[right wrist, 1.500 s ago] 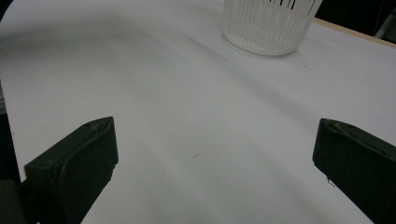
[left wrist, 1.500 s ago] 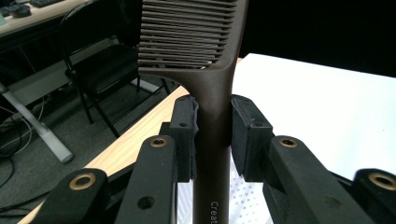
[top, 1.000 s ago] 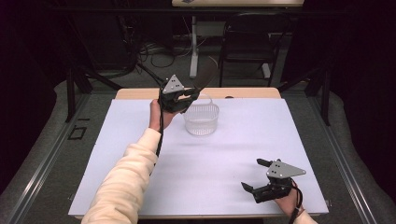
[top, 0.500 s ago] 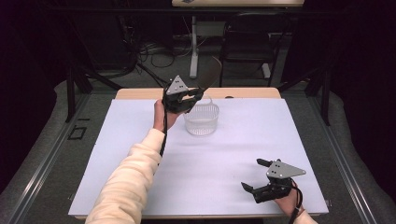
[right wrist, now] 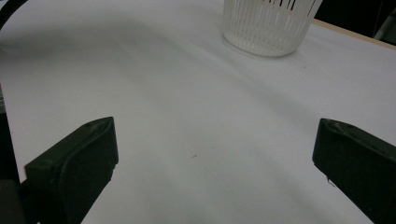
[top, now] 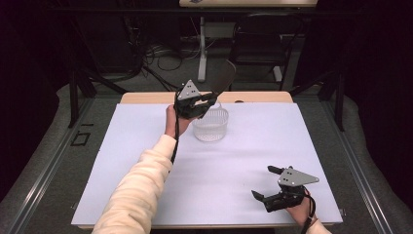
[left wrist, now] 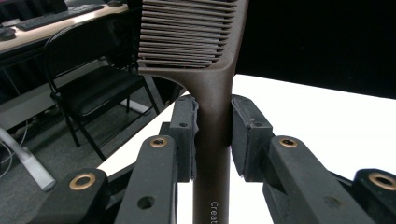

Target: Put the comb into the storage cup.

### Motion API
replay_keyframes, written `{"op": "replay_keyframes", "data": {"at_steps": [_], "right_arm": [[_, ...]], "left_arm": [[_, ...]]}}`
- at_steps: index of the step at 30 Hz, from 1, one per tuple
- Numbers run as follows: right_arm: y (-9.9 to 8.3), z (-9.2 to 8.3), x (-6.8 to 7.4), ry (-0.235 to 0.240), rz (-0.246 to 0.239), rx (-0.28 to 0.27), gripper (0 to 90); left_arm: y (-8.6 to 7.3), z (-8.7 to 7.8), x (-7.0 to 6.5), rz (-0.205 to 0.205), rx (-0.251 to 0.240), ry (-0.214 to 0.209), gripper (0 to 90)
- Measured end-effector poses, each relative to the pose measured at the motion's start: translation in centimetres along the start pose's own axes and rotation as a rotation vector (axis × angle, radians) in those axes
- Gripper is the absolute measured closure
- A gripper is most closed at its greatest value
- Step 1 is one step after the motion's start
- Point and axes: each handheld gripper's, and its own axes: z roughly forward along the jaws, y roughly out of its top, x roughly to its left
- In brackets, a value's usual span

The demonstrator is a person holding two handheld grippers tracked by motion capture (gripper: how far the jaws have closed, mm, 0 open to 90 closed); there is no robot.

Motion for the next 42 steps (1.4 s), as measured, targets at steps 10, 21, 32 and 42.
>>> {"op": "replay_keyframes", "data": {"at_steps": [10, 21, 32, 42], "right_arm": [[0.0, -0.1, 0.0, 0.003, 0.002, 0.001, 0.0], [0.0, 0.0, 0.0, 0.002, -0.003, 0.002, 0.0], [0.0, 0.0, 0.0, 0.0, -0.004, 0.004, 0.0], [0.0, 0.0, 0.0, 0.0, -0.006, 0.003, 0.0]], "left_arm": [[-0.6, 0.8, 0.0, 0.003, 0.007, -0.03, 72.3], [-1.1, 0.9, 0.3, 0.009, 0.034, -0.046, 72.3], [-1.5, 0.8, 0.6, 0.012, 0.057, -0.044, 72.3], [-1.8, 0.8, 0.7, 0.028, 0.089, -0.051, 72.3]]}}
